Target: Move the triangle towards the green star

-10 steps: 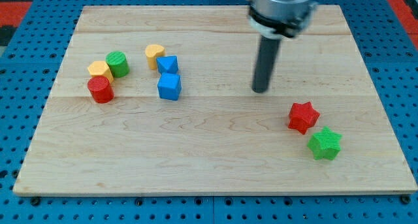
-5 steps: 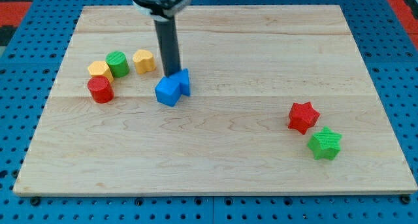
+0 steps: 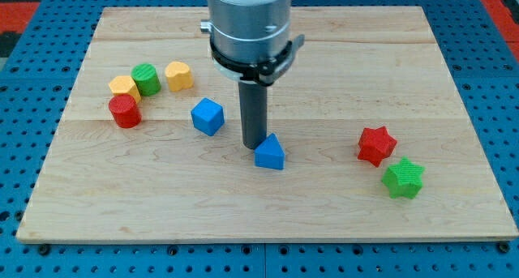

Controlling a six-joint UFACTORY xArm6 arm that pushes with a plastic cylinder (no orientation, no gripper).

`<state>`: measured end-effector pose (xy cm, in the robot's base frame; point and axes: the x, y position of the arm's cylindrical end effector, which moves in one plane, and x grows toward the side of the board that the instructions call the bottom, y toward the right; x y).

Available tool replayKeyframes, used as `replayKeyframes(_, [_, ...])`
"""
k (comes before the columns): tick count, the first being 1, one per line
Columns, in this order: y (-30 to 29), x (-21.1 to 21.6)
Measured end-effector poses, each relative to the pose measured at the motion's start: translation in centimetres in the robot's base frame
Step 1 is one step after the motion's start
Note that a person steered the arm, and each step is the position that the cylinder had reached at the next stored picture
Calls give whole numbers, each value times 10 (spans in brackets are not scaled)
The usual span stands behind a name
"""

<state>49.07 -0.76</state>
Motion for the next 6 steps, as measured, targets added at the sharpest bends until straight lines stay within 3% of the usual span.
replayKeyframes(2, [-10,34])
replayKeyframes(4, [88,40])
replayKeyframes(5, [22,45])
replayKeyframes(6, [-113,21])
